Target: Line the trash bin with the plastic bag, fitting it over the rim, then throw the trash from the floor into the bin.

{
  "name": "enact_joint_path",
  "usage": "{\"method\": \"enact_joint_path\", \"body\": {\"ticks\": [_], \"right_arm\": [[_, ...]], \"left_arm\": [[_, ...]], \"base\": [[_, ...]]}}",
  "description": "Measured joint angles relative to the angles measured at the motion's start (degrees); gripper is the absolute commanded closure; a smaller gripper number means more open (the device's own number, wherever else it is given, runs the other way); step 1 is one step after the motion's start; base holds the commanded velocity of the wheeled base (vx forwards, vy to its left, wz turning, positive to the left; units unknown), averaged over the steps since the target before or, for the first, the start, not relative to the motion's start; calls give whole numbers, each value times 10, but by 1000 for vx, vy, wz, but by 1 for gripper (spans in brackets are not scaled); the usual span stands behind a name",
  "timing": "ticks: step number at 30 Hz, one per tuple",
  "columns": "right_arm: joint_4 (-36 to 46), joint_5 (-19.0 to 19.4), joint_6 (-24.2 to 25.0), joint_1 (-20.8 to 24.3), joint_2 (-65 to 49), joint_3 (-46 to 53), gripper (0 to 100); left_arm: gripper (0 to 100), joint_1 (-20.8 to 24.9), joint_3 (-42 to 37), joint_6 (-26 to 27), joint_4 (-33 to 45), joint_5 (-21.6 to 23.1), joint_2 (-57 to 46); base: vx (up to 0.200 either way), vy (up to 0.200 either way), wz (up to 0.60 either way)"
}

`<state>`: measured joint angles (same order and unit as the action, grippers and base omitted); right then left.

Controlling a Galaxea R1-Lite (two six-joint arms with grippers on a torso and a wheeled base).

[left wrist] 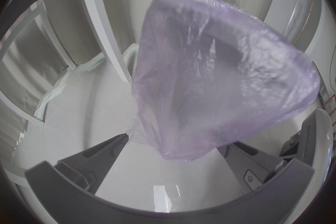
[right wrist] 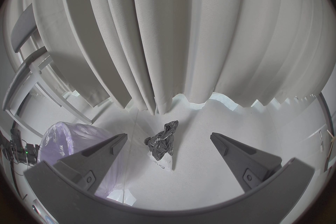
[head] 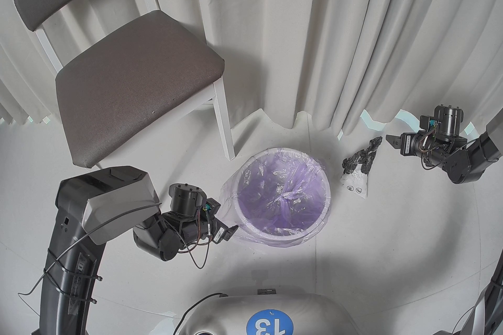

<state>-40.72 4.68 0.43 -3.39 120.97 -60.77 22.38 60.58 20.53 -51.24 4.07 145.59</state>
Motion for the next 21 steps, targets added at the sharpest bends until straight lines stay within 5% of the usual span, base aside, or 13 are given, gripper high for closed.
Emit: {"method": "enact_joint_path", "body": {"ticks": [21], "right_arm": [[-10, -2, -54, 1, -14, 42, 0]], "left_arm": [[0, 3, -240, -22, -168, 15, -175]], "base": [[0, 0, 0]]}}
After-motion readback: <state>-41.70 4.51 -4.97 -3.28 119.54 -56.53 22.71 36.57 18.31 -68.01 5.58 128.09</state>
